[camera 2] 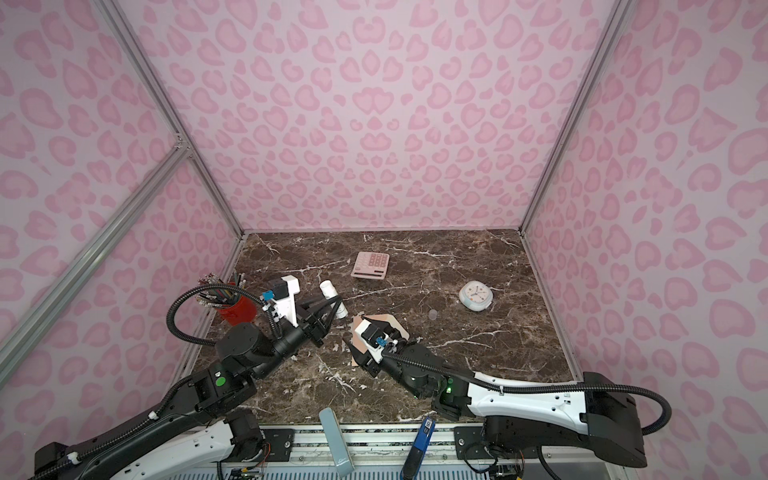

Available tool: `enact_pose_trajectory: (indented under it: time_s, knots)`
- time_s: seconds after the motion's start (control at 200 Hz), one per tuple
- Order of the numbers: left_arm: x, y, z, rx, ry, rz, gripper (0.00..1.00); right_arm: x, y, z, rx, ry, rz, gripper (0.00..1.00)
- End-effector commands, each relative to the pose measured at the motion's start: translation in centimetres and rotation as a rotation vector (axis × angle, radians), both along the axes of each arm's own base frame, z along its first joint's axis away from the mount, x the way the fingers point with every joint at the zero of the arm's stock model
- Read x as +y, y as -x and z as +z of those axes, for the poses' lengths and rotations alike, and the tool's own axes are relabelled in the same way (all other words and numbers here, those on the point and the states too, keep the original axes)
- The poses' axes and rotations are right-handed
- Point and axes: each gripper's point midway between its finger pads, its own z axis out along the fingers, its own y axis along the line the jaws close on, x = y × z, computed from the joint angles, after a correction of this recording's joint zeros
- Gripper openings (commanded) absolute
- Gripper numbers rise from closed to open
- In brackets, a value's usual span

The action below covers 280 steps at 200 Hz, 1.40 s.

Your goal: Place the letter into the envelope and seal it

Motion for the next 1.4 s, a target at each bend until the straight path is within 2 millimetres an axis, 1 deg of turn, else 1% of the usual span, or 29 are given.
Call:
enact_pose_trajectory:
  time_s: [0.0, 0.09, 0.18, 0.365, 0.625, 0.755, 0.955, 1.135, 1.225, 1.32, 1.395]
  knots:
    - [1.0, -1.4, 1.8, -0.03, 0.072, 0.119, 0.05, -0.6, -1.5, 3.1, -0.097, -0.091, -0.12, 0.61]
    - [0.5, -1.7, 1.9, -0.02, 0.076, 0.131, 0.05, -0.4, -2.0, 3.3, -0.122, -0.106, -0.157, 0.63]
    - [0.1, -1.9, 2.1, -0.018, 0.085, 0.138, 0.05, 0.1, -2.5, 3.3, -0.13, -0.093, -0.17, 0.62]
    - [-0.8, -2.2, 2.1, -0.011, 0.094, 0.128, 0.05, 0.8, -3.4, 3.2, -0.138, -0.079, -0.203, 0.57]
    - [-1.2, -2.2, 2.0, -0.006, 0.095, 0.117, 0.05, 0.5, -4.4, 2.9, -0.132, -0.075, -0.271, 0.47]
    - [-1.2, -2.2, 1.9, -0.004, 0.091, 0.114, 0.05, 0.5, -4.5, 2.9, -0.133, -0.08, -0.28, 0.43]
    - [-1.6, -2.3, 1.5, 0.005, 0.08, 0.106, 0.05, 0.9, -4.5, 3.1, -0.137, -0.075, -0.275, 0.4]
    - [-1.9, -2.3, 1.4, 0.009, 0.073, 0.098, 0.05, 1.0, -4.6, 3.0, -0.139, -0.065, -0.275, 0.33]
    - [-1.8, -2.3, 1.4, 0.007, 0.073, 0.101, 0.05, 1.1, -4.6, 2.8, -0.136, -0.053, -0.277, 0.33]
    - [-1.7, -2.3, 1.4, 0.004, 0.069, 0.106, 0.05, 1.2, -4.7, 2.6, -0.133, -0.046, -0.275, 0.37]
    - [-1.6, -2.3, 1.5, 0.002, 0.067, 0.11, 0.05, 1.2, -4.8, 2.3, -0.126, -0.042, -0.278, 0.38]
